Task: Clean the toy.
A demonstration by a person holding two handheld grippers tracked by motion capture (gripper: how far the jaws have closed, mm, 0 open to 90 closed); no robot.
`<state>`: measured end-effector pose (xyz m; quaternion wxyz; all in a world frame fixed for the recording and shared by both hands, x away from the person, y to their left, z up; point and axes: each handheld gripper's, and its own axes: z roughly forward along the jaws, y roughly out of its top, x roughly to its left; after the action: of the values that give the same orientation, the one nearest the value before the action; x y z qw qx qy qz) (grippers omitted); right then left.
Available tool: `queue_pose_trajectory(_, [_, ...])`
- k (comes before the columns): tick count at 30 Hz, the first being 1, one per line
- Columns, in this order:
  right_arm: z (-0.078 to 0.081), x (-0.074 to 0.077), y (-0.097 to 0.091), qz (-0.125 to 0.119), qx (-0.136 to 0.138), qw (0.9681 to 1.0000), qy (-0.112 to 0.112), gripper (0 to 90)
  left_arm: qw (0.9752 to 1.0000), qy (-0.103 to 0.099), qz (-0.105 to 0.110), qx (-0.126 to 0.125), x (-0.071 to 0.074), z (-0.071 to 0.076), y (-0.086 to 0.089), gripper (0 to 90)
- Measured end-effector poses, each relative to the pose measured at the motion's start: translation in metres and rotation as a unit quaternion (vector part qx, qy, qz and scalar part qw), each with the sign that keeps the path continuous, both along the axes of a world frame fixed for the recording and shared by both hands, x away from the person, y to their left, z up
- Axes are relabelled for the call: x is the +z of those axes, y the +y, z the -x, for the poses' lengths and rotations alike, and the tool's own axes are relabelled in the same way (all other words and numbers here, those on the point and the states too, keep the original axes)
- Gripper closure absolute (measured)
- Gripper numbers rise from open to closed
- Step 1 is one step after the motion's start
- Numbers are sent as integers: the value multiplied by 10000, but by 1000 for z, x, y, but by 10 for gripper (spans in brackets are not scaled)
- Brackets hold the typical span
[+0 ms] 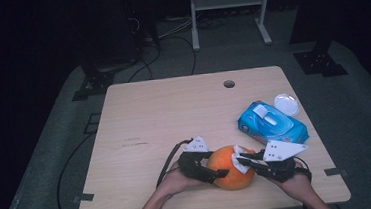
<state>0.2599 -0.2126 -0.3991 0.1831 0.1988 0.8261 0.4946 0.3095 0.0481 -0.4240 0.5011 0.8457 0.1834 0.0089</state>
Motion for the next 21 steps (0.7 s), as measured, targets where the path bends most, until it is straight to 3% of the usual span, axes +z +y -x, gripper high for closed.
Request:
queue_pose_trajectory(2, [-1,9,6,-24,-47,9999,-162,834,9988,-430,75,233,6,4,1,329])
queue_pose_trajectory(4, [-3,18,16,-145,42,9995,-285,834,9956,-814,10,454,9,7,-2,330])
queue_pose_trajectory(6, [-4,20,31,-96,159,9993,-323,834,9933,-997,-136,561,6,11,-8,322])
queue_pose_trajectory(7, [-5,18,42,92,234,9991,-351,834,9928,-1025,-236,577,3,12,-9,313])
queue_pose_trajectory(9, [-9,13,49,292,228,9987,-362,835,9928,-996,-241,621,-3,12,-6,301])
queue_pose_trajectory(12, [-13,9,38,224,-5,9993,-303,835,9940,-920,-262,539,-7,13,-2,287])
queue_pose_trajectory(15, [-16,5,20,194,-180,9994,-210,835,9968,-697,-179,354,-6,11,1,221])
queue_pose_trajectory(19, [-13,0,14,173,-43,9998,-60,832,9988,-380,-121,269,-2,4,0,100])
queue_pose_trajectory(21, [-12,-1,15,218,-36,9997,-104,833,9984,-436,-151,312,-1,4,0,130])
